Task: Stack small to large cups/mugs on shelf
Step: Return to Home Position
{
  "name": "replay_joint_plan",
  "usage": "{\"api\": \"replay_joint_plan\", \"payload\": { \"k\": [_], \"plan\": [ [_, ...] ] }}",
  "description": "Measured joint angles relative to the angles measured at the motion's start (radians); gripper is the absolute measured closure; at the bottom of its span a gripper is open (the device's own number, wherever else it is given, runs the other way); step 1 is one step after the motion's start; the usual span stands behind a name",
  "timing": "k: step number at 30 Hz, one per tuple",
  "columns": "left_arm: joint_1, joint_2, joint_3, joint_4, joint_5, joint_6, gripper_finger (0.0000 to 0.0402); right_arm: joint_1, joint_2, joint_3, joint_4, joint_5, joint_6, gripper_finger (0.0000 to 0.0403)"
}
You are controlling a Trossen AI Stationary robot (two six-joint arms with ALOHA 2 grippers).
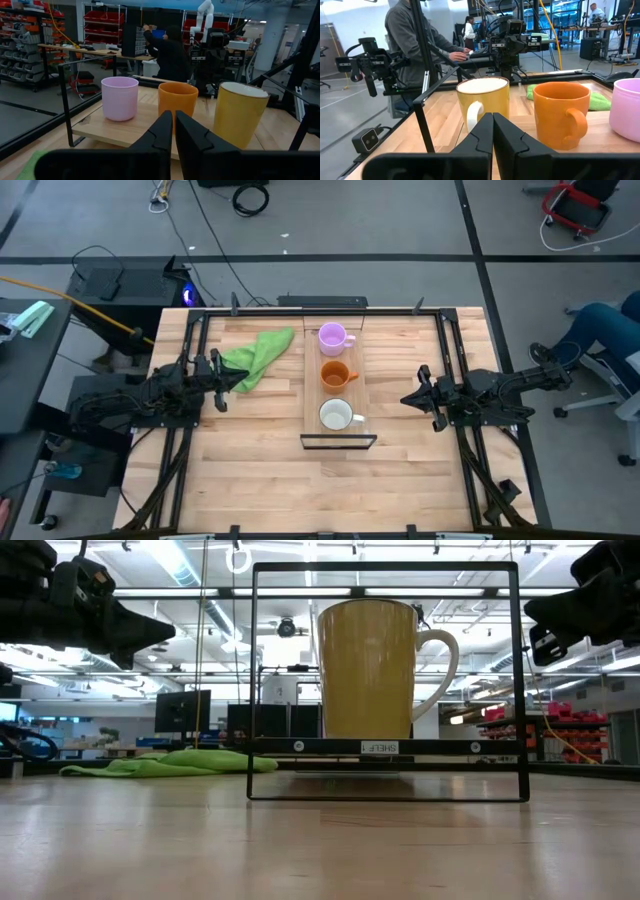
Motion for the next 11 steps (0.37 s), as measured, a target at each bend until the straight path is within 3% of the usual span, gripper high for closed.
{"api": "replay_joint_plan", "payload": {
  "k": [11],
  "plan": [
    [0.000,0.000,0.000,0.000,0.000,0.000,0.0367,0.000,0.000,0.000,0.000,0.000,0.000,0.0389]
  ]
}}
